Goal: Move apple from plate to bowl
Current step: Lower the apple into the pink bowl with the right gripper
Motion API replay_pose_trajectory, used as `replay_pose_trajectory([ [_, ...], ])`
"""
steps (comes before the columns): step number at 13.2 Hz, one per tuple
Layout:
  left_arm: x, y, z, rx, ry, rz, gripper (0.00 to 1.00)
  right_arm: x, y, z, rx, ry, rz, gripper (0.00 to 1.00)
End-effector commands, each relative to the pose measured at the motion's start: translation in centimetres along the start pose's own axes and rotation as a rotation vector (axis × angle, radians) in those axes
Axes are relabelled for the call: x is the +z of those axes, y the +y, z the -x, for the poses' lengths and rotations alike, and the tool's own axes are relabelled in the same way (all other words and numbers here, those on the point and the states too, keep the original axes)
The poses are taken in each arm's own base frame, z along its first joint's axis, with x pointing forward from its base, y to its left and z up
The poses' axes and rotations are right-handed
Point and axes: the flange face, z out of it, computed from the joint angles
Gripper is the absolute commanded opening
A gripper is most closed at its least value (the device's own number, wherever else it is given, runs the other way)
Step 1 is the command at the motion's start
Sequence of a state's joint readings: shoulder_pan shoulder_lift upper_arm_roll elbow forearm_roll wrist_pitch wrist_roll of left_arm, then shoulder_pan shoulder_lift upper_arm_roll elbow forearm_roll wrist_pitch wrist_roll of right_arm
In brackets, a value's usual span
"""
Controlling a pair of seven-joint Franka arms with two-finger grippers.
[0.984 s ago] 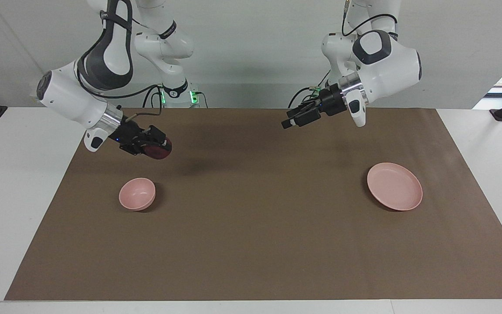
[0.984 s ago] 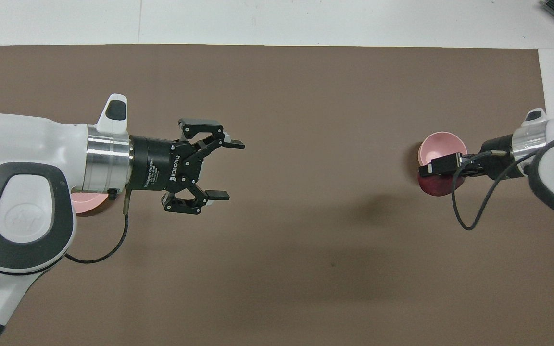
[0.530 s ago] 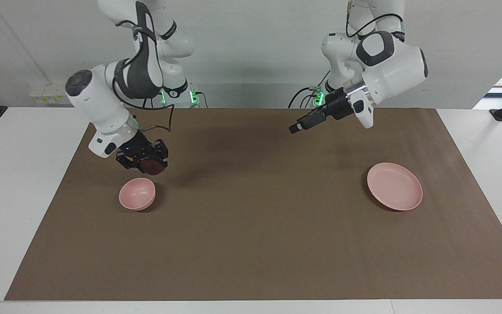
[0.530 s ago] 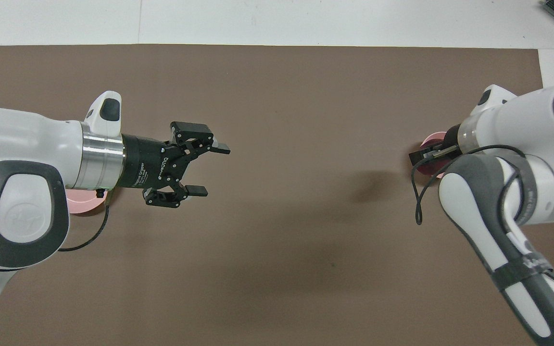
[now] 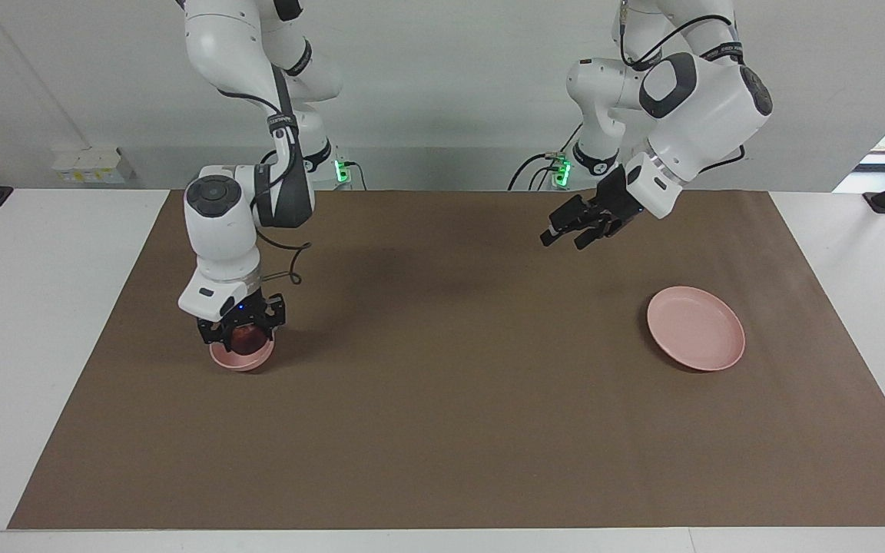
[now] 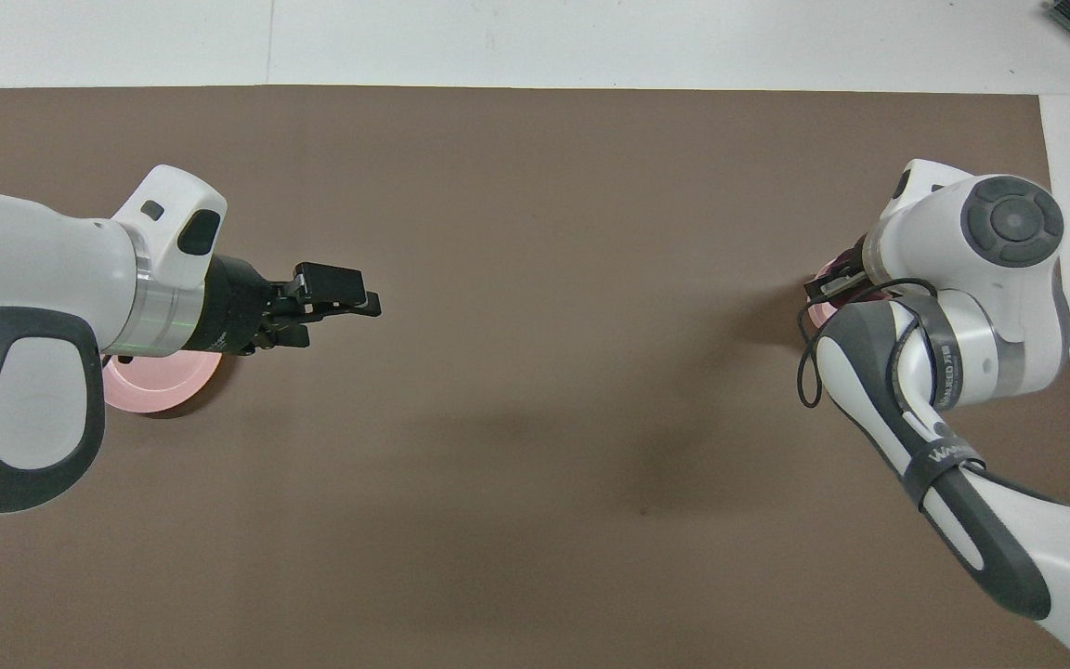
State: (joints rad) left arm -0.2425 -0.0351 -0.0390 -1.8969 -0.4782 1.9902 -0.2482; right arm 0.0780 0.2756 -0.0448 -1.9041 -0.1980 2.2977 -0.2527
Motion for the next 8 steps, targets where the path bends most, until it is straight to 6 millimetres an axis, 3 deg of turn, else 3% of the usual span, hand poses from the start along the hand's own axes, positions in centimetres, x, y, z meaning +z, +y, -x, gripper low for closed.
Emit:
replay_pose_trajectory([
  [1,-0.9,0.1,-0.8,0.161,0.054,-0.145,1.00,1.1,1.0,0.7,-0.017,-0.020,0.003,0.00],
  [5,-1.5,-0.9,-1.4,0.404,0.082,-0.339,1.00,3.0,0.9,0.9,-0.003,-0.034,-0.016,0.00],
  [8,-1.9,-1.1,-1.6,0.488,0.097,-0.453,1.00,4.2,0.9,1.4,-0.008,-0.055,-0.026,0.01],
])
